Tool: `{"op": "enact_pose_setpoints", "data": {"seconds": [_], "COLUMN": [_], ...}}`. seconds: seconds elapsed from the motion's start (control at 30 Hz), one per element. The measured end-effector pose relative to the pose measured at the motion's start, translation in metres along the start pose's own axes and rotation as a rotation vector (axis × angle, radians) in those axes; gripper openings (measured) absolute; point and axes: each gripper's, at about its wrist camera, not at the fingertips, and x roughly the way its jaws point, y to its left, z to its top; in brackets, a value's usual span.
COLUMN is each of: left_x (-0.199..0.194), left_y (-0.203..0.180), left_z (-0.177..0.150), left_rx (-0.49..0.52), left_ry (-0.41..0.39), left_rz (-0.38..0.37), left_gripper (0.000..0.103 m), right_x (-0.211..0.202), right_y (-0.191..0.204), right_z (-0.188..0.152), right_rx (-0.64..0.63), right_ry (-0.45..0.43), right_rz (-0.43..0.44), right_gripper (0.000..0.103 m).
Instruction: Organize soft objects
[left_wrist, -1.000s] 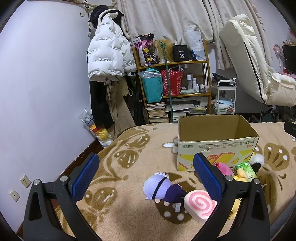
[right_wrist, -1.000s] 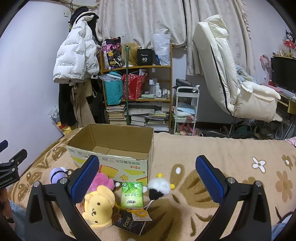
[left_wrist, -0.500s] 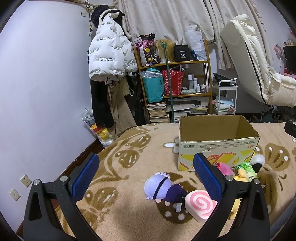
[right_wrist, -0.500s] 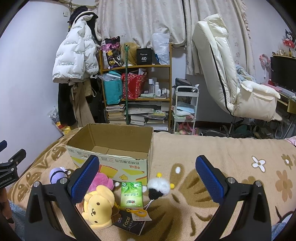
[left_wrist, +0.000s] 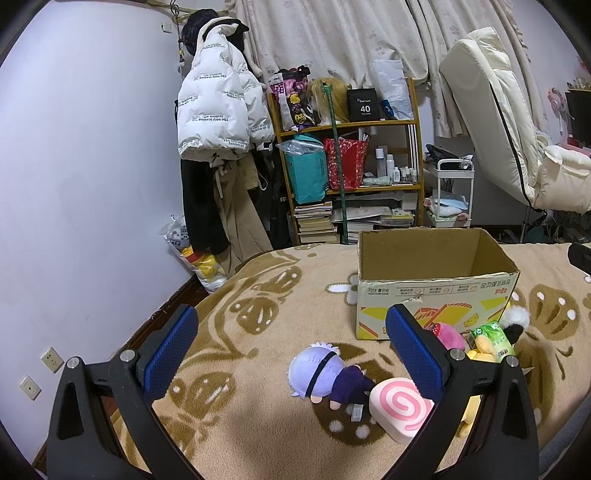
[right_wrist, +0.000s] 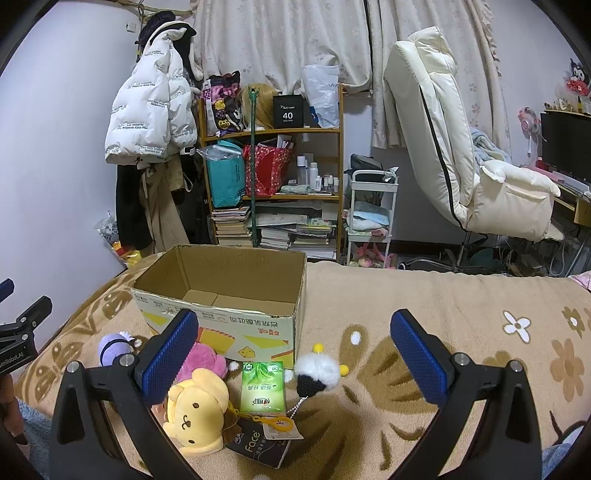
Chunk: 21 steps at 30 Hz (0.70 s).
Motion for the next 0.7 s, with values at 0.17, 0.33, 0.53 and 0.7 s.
{"op": "enact_pose_setpoints", "data": {"seconds": [0.17,0.33,0.53,0.7], "left_x": [0.0001,-0.0003,-0.0003,0.0005], "left_y": [-0.0006,0.0007,0.0014,0.0015], "left_z": [0.0005,-0.0025,-0.0035,-0.0027], "left_rx": [0.0,0.009,0.008,0.009], "left_ry": [0.002,0.001,0.005,0.006], "left_rz": [-0.001,-0.001,0.001,0.001], "left_gripper": [0.101,0.101,0.101,0.101], "right_x": [0.0004,0.0002,0.0004,0.0005], "right_y": [0.0001,0.0001,0.0003,0.0002], "right_z": [-0.0001,-0.0002,-0.0001,-0.0001], "right_rx": [0.0,-0.003,-0.001,-0.002], "right_ry": [0.002,0.002,0.004,0.004], "right_rz": [-0.001,-0.001,-0.001,-0.001], "right_gripper": [0.103,0.103,0.103,0.103]}}
